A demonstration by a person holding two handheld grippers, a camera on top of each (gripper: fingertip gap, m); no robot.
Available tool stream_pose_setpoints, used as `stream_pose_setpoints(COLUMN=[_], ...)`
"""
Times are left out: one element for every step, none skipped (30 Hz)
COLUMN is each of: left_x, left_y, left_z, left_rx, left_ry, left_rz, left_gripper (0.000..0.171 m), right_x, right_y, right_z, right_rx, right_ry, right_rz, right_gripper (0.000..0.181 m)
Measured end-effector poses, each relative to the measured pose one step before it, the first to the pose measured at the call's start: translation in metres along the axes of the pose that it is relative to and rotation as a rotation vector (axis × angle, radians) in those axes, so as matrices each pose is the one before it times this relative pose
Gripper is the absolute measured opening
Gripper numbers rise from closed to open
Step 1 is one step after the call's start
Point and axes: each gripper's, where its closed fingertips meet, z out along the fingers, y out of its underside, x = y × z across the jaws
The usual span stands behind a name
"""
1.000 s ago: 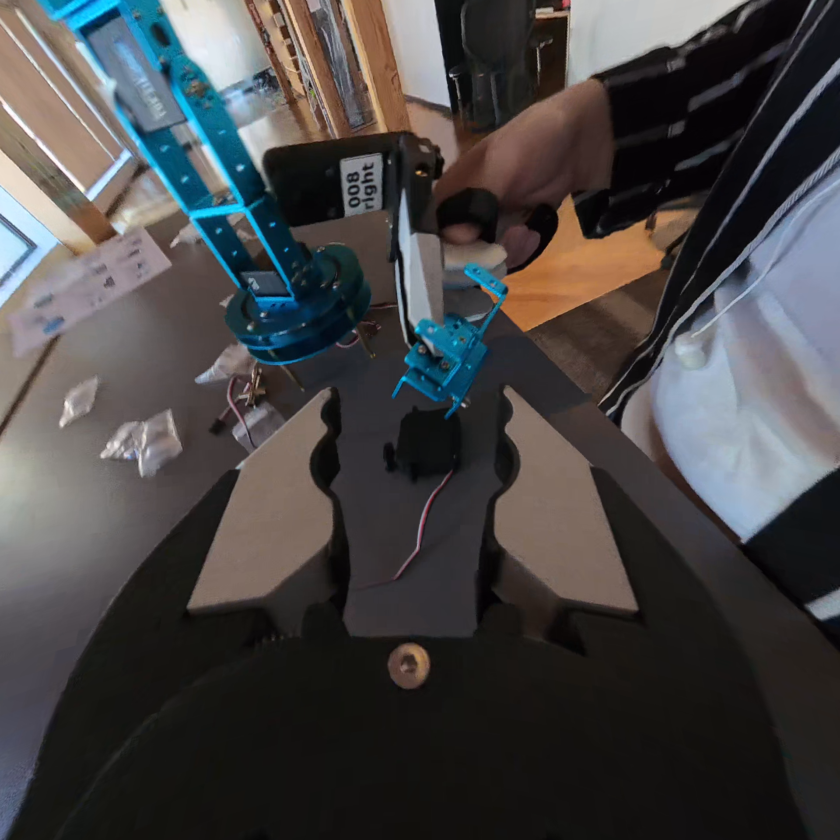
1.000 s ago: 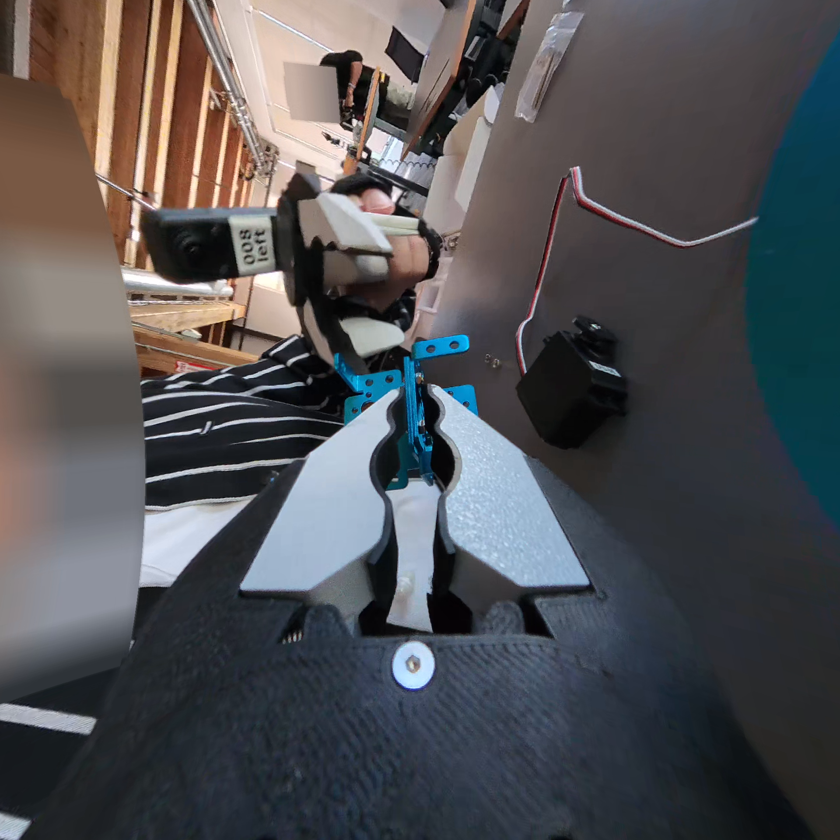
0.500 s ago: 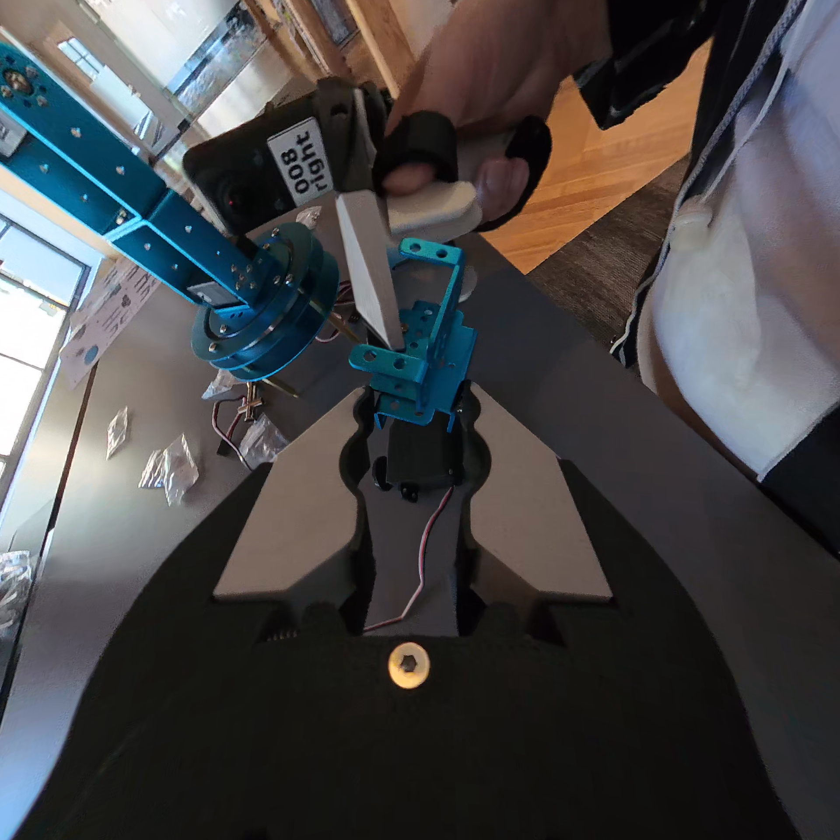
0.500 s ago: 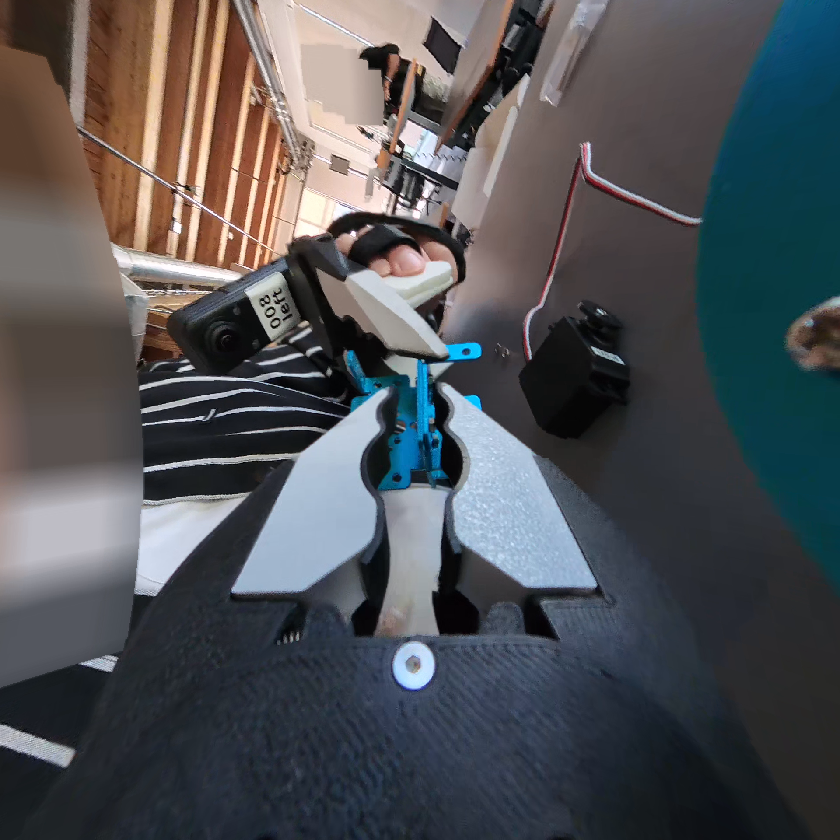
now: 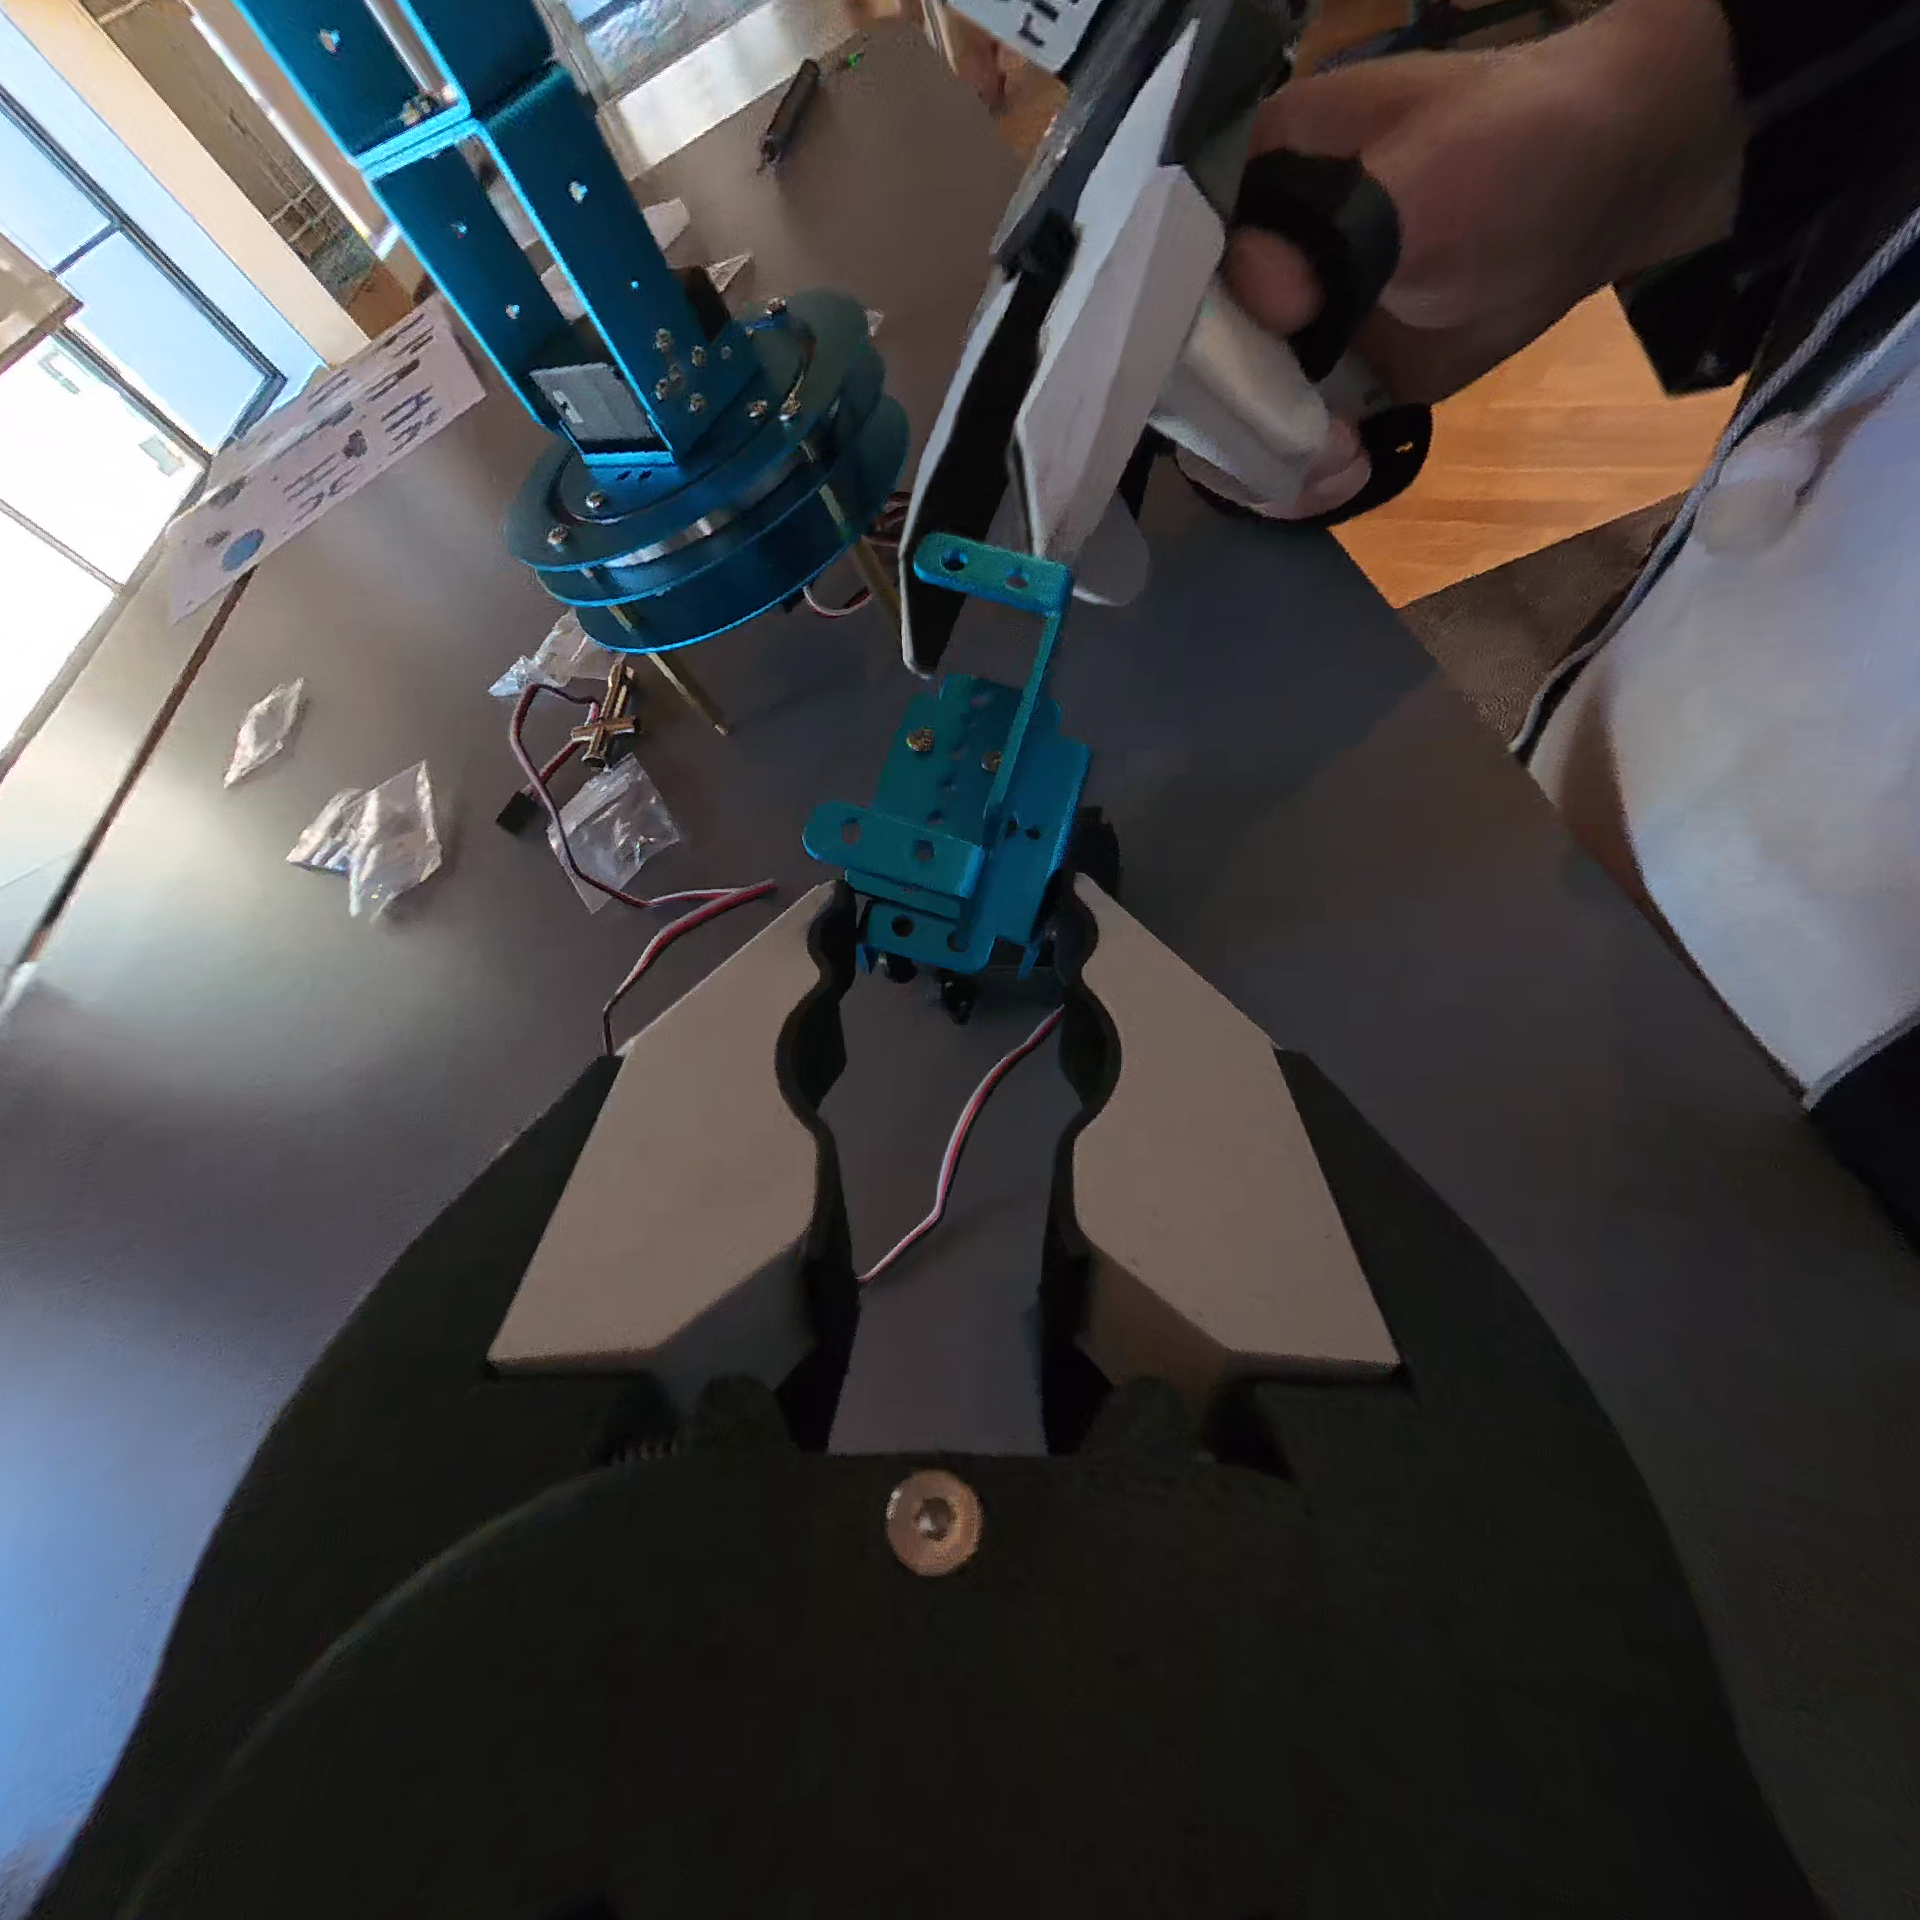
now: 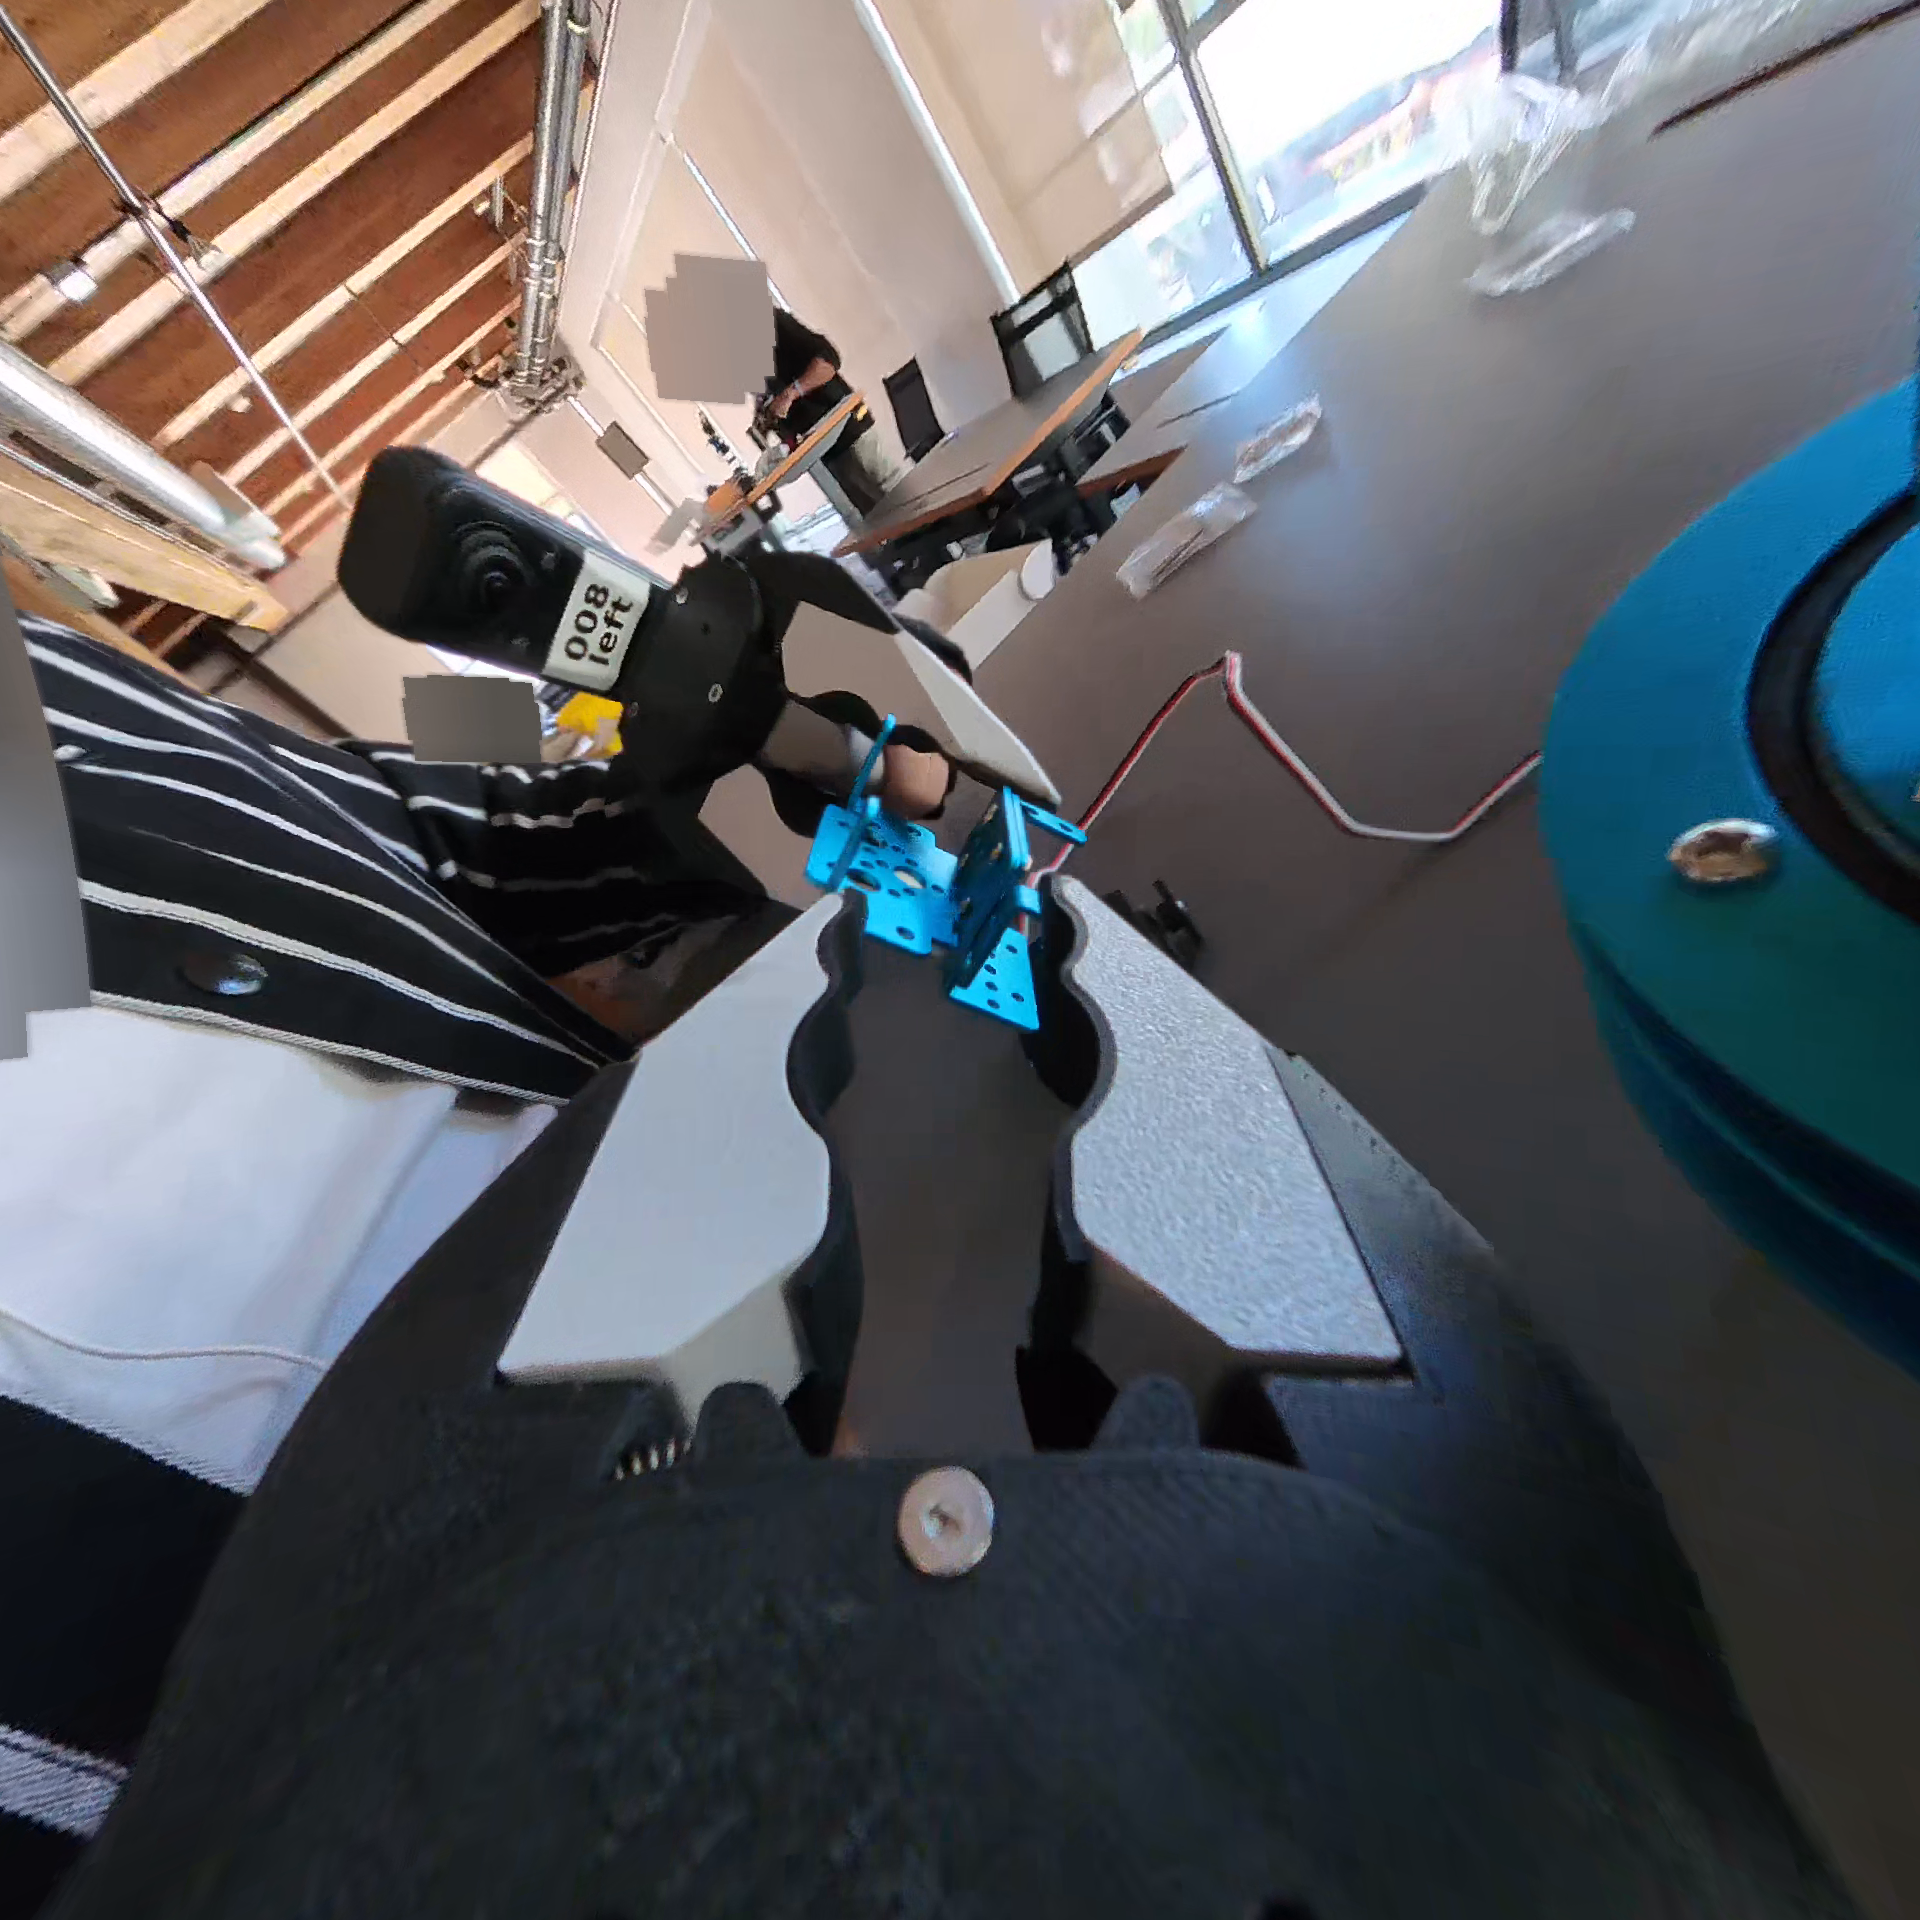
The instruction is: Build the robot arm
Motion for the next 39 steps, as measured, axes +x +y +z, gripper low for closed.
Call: stream_pose_setpoints(left_x=[-0.00096,-0.00054,-0.00031,-0.00016,0.00007,0.00061,0.00128,0.0013,0.00103,0.00167,0.00101,-0.0004,-0.00063,-0.00137,-0.00202,-0.00187,-0.00067,0.00083,0.00199,0.0012,-0.00038,-0.00082,-0.0011,-0.00099,-0.00062,-0.00046,0.0003,0.00098,0.00035,-0.00087,-0.00128,0.00045,0.00193,0.00211,0.00021,-0.00282,-0.00344,-0.0023,-0.00025], left_y=[0.0009,0.00033,0.00017,0.0001,0.00021,0.00023,-0.0001,-0.00122,-0.00161,-0.00007,0.00211,0.00163,0.00143,0.00233,0.00163,0.00046,0.00071,0.00126,0.00136,0.00177,0.00176,-0.00026,-0.0009,0.00006,0.00011,-0.00012,-0.00025,-0.00025,-0.00096,-0.00103,-0.00035,0.00005,0.00026,0.00069,0.00065,0.00019,0.00001,0.00014,-0.0003], left_z=[0.00011,0.00021,0.00038,0.00018,0.00011,-0.00006,-0.00009,-0.00007,0.00002,0.00103,0.00187,0.00204,0.00183,0.00162,0.00089,0.00012,0.00002,0.00046,0.00119,0.00167,0.00196,0.00056,-0.00026,-0.00032,-0.00041,-0.00079,-0.00091,-0.00074,-0.00063,-0.00078,-0.00097,-0.0013,-0.0016,-0.00193,-0.00279,-0.0034,-0.0034,-0.00278,-0.0021], left_rx=[0.00221,0.00142,0.0024,0.00218,-0.00267,-0.00749,-0.0072,0.00015,0.00427,-0.00566,-0.02001,-0.01599,-0.0145,-0.01925,-0.01102,-0.00176,-0.00488,-0.00999,-0.01006,-0.00906,-0.00621,0.00586,0.00557,-0.00096,0.00092,0.00536,0.00496,0.00249,0.00403,0.00554,0.00353,0.00147,-0.00001,-0.00349,-0.00103,0.00627,0.00797,0.00565,0.00669], left_ry=[0.0067,0.0076,0.0041,0.004,0.0073,0.0126,0.0164,0.0133,0.0096,0.0158,0.0139,0.0052,0.0011,-0.0063,-0.0182,-0.0218,-0.0124,0.0006,0.0106,0.0087,0.0012,0.0008,0.0013,0.0024,0.0036,0.001,0.002,0.0024,-0.0034,-0.0095,-0.0069,0.0061,0.0159,0.017,0.006,-0.0114,-0.0122,0.0006,0.0134], left_rz=[-0.0263,-0.0259,-0.0171,-0.013,-0.0173,-0.0234,-0.0264,-0.0248,-0.0213,-0.0211,-0.0215,-0.0212,-0.0181,-0.0081,0.0054,0.012,0.0095,0.0028,-0.0035,-0.0107,-0.0172,-0.0186,-0.0192,-0.0195,-0.016,-0.0079,0.0026,0.0097,0.0089,0.0063,0.0066,0.0073,0.0035,-0.0025,-0.0005,0.0055,0.0072,0.0075,0.0141], left_gripper=[0.036,0.036,0.037,0.037,0.037,0.036,0.036,0.036,0.036,0.037,0.037,0.037,0.037,0.037,0.037,0.037,0.037,0.037,0.037,0.037,0.038,0.037,0.037,0.037,0.037,0.036,0.036,0.036,0.033,0.029,0.026,0.03,0.037,0.044,0.044,0.042,0.038,0.033,0.023], right_x=[0.00042,-0.00067,-0.00209,-0.00134,-0.00054,-0.00121,-0.00077,0.00039,0.00176,0.00159,0.00009,0.00029,0.00064,-0.00036,0.00134,0.00375,0.00253,0.00093,0.0,-0.00096,-0.00078,0.0002,0.00098,0.00181,0.00098,0.00024,-0.00042,-0.00031,0.00096,-0.00149,-0.00314,-0.0025,0.00097,0.00152,0.00055,-0.00153,-0.00185,0.00029,0.00003], right_y=[-0.00158,-0.00126,0.00017,0.0023,0.00363,0.00284,0.00073,-0.00146,-0.00201,-0.00132,-0.00048,0.00114,0.00268,0.0031,0.00316,0.00279,0.00167,0.00077,0.00038,0.00074,0.00127,0.00144,0.00085,0.0006,0.00039,-0.00027,-0.00035,-0.00027,-0.00006,0.0,0.00064,0.0013,0.00111,0.00199,0.00189,0.00154,0.00067,-0.0001,-0.00024], right_z=[-0.00205,-0.00134,-0.00039,0.00037,0.00118,0.00127,0.00098,0.00043,0.00037,0.00061,0.00116,0.00181,0.00225,0.00241,0.0022,0.00164,0.00113,0.00091,0.0008,0.00081,0.00098,0.00087,0.00061,0.00022,0.00028,0.00004,-0.00017,-0.00055,-0.00102,-0.0004,0.00022,0.00016,0.00014,0.00016,0.00026,-0.00006,-0.00006,0.00004,0.0002], right_rx=[0.0062,0.0053,-0.0013,-0.0141,-0.0202,-0.017,-0.0092,0.0032,0.0058,-0.0009,-0.0072,-0.0177,-0.0275,-0.0287,-0.0302,-0.0267,-0.0179,-0.0091,-0.0052,-0.0074,-0.0103,-0.0117,-0.0081,-0.0059,-0.0043,0.0009,0.0027,0.0026,0.0023,0.0005,-0.0048,-0.0101,-0.0075,-0.0138,-0.0137,-0.0109,-0.0049,-0.0002,-0.0009], right_ry=[0.0139,0.0076,-0.0031,-0.001,0.0014,-0.0031,0.0004,0.011,0.0196,0.0172,0.0062,0.0058,0.0084,0.0025,0.0141,0.0292,0.0211,0.0086,0.0003,-0.0101,-0.0096,-0.003,0.0035,0.0103,0.0043,0.0004,-0.0035,-0.0029,0.0044,-0.0125,-0.0238,-0.0204,0.0037,0.0065,0.0018,-0.01,-0.0106,0.0032,0.001], right_rz=[-0.0311,-0.0281,-0.0248,-0.0184,-0.0139,-0.0088,-0.0088,-0.017,-0.0246,-0.0288,-0.0288,-0.0278,-0.028,-0.0288,-0.0282,-0.0286,-0.0271,-0.0195,-0.0076,0.0017,0.0045,0.0039,0.0018,-0.0011,-0.0002,0.0012,0.0004,-0.0006,-0.0023,-0.0032,-0.003,-0.0013,-0.0001,-0.0022,-0.0043,-0.0083,-0.0121,-0.0082,-0.0074], right_gripper=[0.034,0.037,0.039,0.041,0.045,0.048,0.05,0.052,0.054,0.054,0.054,0.054,0.054,0.054,0.054,0.052,0.05,0.048,0.046,0.046,0.045,0.045,0.044,0.044,0.042,0.041,0.039,0.032,0.023,0.023,0.02,0.014,0.013,0.013,0.013,0.007,0.002,0.002,0.001])
